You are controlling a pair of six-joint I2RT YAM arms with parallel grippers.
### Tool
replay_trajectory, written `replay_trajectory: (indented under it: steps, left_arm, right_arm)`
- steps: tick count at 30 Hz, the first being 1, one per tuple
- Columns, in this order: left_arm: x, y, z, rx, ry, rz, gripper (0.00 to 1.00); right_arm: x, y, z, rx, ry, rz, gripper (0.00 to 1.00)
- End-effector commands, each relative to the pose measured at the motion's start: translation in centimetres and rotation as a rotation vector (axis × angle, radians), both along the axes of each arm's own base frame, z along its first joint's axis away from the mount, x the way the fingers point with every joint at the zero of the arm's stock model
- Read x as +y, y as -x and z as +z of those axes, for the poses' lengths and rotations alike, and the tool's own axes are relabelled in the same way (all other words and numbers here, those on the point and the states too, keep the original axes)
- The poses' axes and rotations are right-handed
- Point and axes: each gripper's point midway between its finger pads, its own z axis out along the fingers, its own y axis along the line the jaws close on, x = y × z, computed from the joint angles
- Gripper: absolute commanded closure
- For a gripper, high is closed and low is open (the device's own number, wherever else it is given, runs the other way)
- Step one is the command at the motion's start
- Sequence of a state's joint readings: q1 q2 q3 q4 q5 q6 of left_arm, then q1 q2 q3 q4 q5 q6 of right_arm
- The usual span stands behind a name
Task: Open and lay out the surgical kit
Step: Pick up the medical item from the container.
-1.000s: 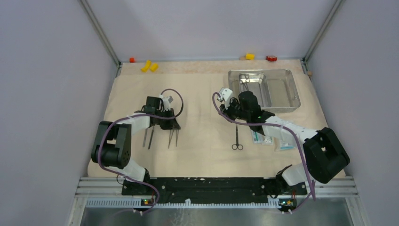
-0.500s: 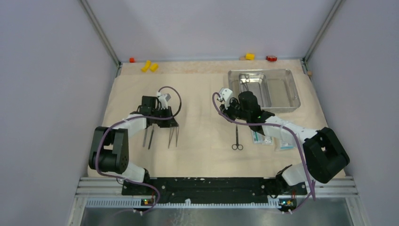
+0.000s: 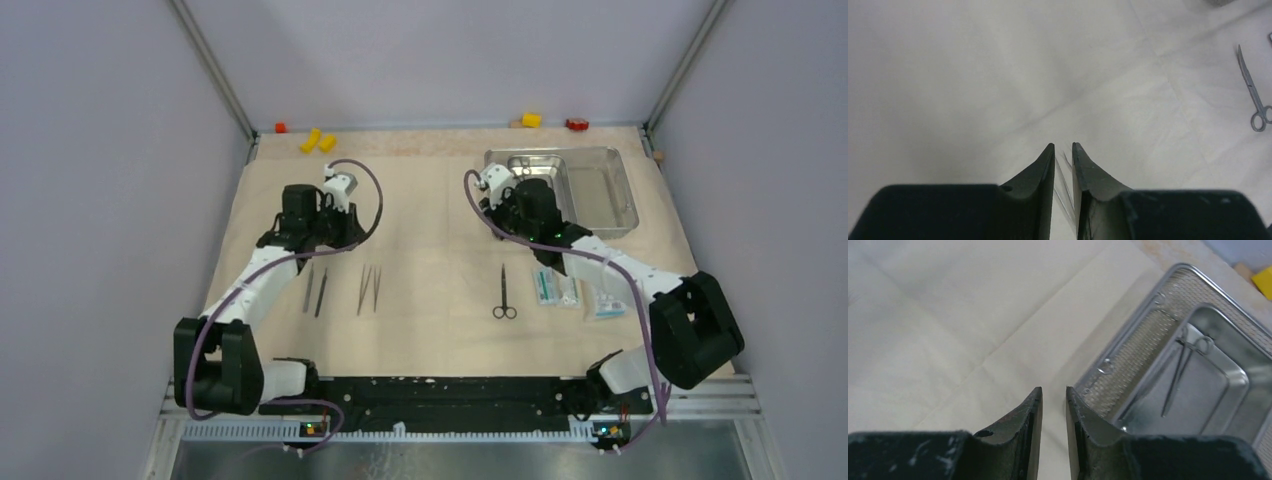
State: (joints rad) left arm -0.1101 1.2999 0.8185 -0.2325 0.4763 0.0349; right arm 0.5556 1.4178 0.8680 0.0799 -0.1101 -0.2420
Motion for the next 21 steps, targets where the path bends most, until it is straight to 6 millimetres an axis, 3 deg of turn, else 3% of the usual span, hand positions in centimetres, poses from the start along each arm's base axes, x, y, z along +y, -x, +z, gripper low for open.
replay_trajectory:
  steps: [1, 6, 9, 11, 14, 18, 21]
  left_arm:
    - [2.0, -2.1, 4.9, -0.236, -0.147, -0.005, 0.74]
    - [3.7, -3.5, 9.5, -0.394, -0.219, 0.062, 0.69]
    - [4.5, -4.2, 10.5, -0.406, -0.244, 0.109, 0.69]
    - [4.8, -4.6, 10.7, -0.416, -0.259, 0.127, 0.77]
    - [4.6, -4.9, 10.2, -0.406, -0.256, 0.117, 0.85]
    - [4.1, -5.5, 8.5, -0.351, -0.239, 0.095, 0.99]
    - [3.6, -6.0, 7.6, -0.296, -0.232, 0.064, 0.95]
  right_arm:
    - [-4.6, -3.8, 5.0, -0.112, -0.032, -0.245, 0.74]
    - [-8.9, -7.1, 6.7, -0.105, -0.048, -0.394, 0.66]
    - [-11.6, -9.2, 6.2, -0.017, -0.065, -0.454, 0.63]
    - [-13.0, -10.7, 5.8, 0.042, -0.084, -0.476, 0.62]
    - [-14.4, -12.8, 3.6, 0.144, -0.089, -0.487, 0.59]
    - [-15.1, -14.6, 0.6, 0.226, -0.042, -0.479, 0.55]
    - [-14.9, -15.5, -1.4, 0.261, -0.008, -0.449, 0.52]
